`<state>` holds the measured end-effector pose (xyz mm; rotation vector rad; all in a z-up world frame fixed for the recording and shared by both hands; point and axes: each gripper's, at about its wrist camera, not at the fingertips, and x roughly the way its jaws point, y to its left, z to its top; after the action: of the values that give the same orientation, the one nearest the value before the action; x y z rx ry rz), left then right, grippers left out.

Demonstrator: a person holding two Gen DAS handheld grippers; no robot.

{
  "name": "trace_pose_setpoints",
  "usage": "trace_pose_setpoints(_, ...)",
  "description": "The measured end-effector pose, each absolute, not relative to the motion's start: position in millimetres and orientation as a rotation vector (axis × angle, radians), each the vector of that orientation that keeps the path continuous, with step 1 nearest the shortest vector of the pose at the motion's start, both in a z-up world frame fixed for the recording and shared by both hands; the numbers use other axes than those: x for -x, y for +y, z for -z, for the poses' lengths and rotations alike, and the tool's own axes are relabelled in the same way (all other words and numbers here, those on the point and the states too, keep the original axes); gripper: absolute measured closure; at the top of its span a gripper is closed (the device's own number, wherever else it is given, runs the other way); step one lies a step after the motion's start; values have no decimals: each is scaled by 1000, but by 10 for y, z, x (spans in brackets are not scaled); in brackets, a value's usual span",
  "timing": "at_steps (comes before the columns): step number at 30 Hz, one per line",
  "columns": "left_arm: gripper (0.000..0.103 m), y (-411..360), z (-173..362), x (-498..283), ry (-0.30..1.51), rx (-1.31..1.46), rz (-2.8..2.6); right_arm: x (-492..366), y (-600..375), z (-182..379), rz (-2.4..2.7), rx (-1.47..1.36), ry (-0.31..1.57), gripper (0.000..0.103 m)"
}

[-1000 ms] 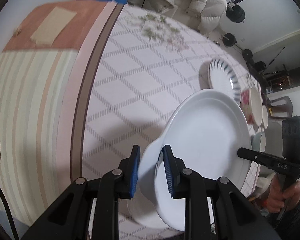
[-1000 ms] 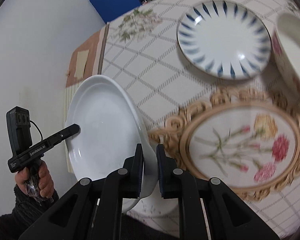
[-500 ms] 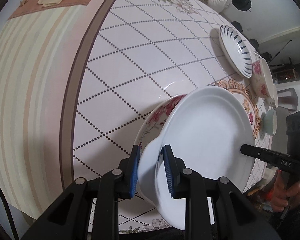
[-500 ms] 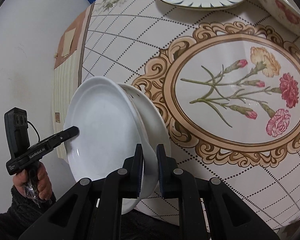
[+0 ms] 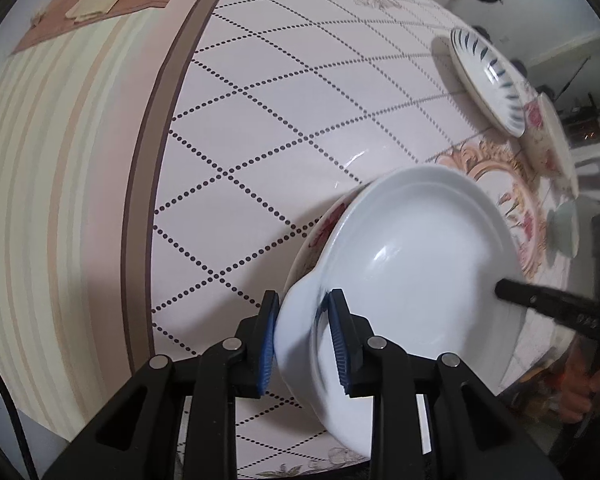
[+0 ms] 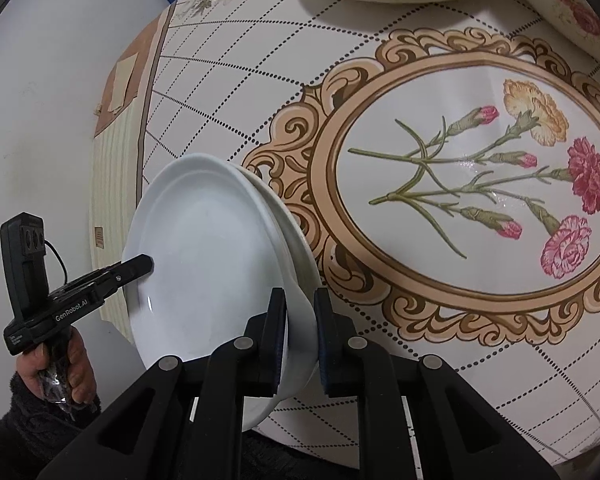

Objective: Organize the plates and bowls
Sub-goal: 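Open both grippers and withdraw from the stacked white plate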

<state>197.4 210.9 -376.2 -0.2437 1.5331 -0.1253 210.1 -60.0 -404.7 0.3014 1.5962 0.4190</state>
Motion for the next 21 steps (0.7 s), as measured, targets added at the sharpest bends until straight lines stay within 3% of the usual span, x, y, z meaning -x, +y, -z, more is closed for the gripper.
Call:
trace_pose_setpoints(14, 78, 2074, 3773, -1909, 1586, 134, 60, -2085, -378, 4030, -365, -144, 1631, 79)
trace_pose_setpoints(16, 77, 2121, 3726, -1916, 1589, 158, 53, -2099, -335, 3971, -363, -121, 1634, 64)
trace_pose_setpoints(18, 72, 2155, 3651, -1922, 1587, 165, 52, -2082, -338, 3904, -361, -112, 1638, 39)
trace_pose_setpoints(21, 47, 2171, 3529, -1961, 1577, 170, 59, -2094, -355, 3784, -368, -129, 1638, 14)
